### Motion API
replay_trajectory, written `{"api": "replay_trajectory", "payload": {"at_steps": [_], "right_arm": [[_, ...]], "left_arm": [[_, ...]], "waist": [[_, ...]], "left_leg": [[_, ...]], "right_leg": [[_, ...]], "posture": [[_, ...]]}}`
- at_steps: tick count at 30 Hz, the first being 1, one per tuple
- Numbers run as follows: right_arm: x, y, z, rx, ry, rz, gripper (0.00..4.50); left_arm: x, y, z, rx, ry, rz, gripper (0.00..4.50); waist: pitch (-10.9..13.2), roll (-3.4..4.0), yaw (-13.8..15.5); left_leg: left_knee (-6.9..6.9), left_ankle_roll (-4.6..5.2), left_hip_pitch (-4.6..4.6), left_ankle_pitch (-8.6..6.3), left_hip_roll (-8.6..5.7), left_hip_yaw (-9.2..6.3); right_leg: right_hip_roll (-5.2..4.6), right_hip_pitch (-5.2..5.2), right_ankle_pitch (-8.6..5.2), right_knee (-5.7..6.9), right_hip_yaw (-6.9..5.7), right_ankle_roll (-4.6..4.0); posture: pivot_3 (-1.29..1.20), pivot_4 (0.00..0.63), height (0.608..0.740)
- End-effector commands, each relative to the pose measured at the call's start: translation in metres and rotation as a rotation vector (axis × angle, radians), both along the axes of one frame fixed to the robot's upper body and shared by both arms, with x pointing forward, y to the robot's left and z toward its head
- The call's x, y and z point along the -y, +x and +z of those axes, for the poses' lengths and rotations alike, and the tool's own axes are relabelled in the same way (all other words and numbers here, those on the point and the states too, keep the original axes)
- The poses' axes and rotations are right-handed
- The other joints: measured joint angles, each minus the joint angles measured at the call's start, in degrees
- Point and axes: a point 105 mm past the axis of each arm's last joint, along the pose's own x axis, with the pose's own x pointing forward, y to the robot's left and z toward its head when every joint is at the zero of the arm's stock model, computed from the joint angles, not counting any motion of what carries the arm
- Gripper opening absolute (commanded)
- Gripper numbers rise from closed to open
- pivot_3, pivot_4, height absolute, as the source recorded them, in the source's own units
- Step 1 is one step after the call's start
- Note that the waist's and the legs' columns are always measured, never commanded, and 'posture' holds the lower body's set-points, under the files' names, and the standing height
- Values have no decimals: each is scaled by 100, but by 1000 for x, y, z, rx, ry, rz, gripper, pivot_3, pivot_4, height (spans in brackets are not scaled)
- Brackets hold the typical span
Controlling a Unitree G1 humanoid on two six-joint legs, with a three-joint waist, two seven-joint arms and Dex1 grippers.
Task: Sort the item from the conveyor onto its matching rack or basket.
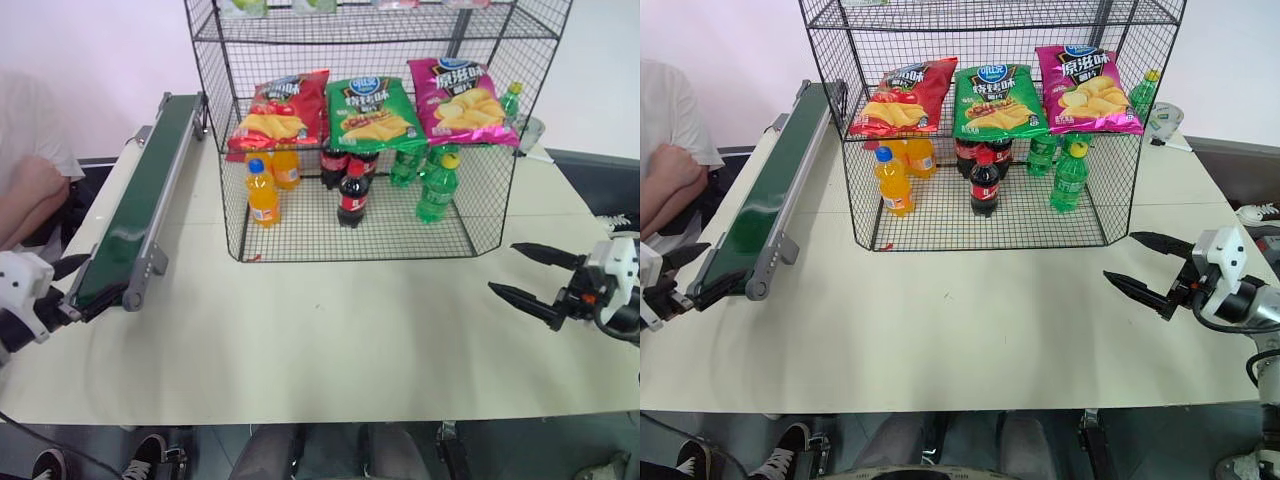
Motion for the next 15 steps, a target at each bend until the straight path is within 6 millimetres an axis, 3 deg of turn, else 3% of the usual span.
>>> {"api": "replay_trajectory", "payload": {"at_steps": [1, 15], "right_arm": [[7, -2, 10, 38, -32, -13, 4500], [-2, 3, 9, 50, 6, -4, 4500]], "left_arm": [[-11, -2, 13, 39, 76, 17, 4214], [-11, 1, 15, 72, 64, 11, 4214]], "waist": [[0, 1, 0], [1, 2, -1]], "left_leg": [[0, 0, 0, 0, 0, 0], [-4, 0, 0, 0, 1, 0]], "right_leg": [[0, 0, 0, -1, 0, 0], [0, -4, 0, -4, 0, 0]], "posture": [[0, 150, 740], [0, 150, 740]]}}
